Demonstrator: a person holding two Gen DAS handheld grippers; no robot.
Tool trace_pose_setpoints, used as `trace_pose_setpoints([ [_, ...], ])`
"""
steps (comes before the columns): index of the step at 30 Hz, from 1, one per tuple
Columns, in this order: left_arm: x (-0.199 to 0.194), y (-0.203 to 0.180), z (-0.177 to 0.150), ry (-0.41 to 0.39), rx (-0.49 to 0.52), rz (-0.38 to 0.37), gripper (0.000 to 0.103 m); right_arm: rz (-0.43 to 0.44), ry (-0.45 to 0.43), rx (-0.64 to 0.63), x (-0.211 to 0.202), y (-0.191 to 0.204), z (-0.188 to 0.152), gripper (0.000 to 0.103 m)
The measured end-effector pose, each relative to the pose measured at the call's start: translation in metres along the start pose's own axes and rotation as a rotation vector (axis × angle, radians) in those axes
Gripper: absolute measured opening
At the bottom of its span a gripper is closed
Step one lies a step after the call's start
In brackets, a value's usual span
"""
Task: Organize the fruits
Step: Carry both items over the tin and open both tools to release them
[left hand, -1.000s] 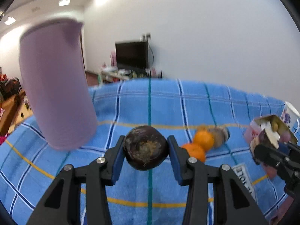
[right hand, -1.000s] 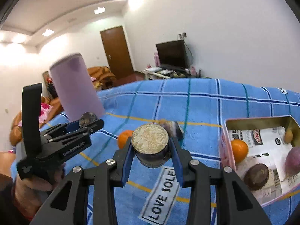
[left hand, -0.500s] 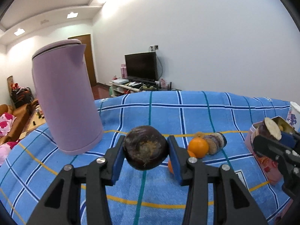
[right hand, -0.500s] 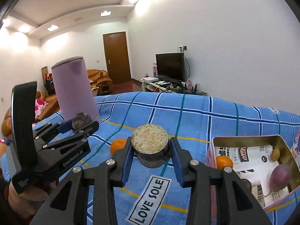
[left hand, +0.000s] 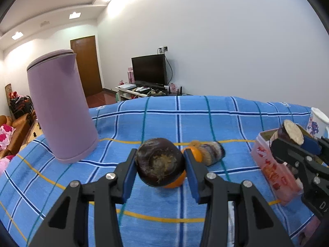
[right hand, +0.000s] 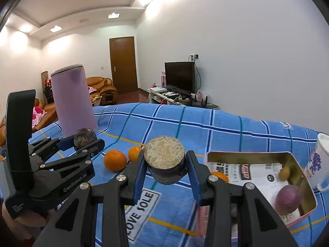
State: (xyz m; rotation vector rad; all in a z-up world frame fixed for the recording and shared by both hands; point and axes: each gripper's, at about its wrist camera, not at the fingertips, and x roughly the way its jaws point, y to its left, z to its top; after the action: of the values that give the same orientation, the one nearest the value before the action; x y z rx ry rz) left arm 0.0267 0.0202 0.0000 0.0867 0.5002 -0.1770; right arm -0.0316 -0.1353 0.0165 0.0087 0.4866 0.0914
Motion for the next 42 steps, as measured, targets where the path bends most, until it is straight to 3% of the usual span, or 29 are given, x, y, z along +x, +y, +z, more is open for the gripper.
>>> trace_pose_setpoints([
  [15,-0.01,-0.053,0.012,-0.024,0.009,-0.083,0.046,-0.072,-0.031,0.037,-0.019,-0.053,0.002,0.04],
  [33,-0.001,-0.133,0.03,-0.03,0.069,-0.229,0.046,-0.261,-0.046,0.171,-0.035,-0.162,0.005,0.04],
  [42,0.008,-0.185,0.032,0.003,0.133,-0.301,0.046,-0.301,0.005,0.192,-0.034,-0.191,-0.003,0.04],
])
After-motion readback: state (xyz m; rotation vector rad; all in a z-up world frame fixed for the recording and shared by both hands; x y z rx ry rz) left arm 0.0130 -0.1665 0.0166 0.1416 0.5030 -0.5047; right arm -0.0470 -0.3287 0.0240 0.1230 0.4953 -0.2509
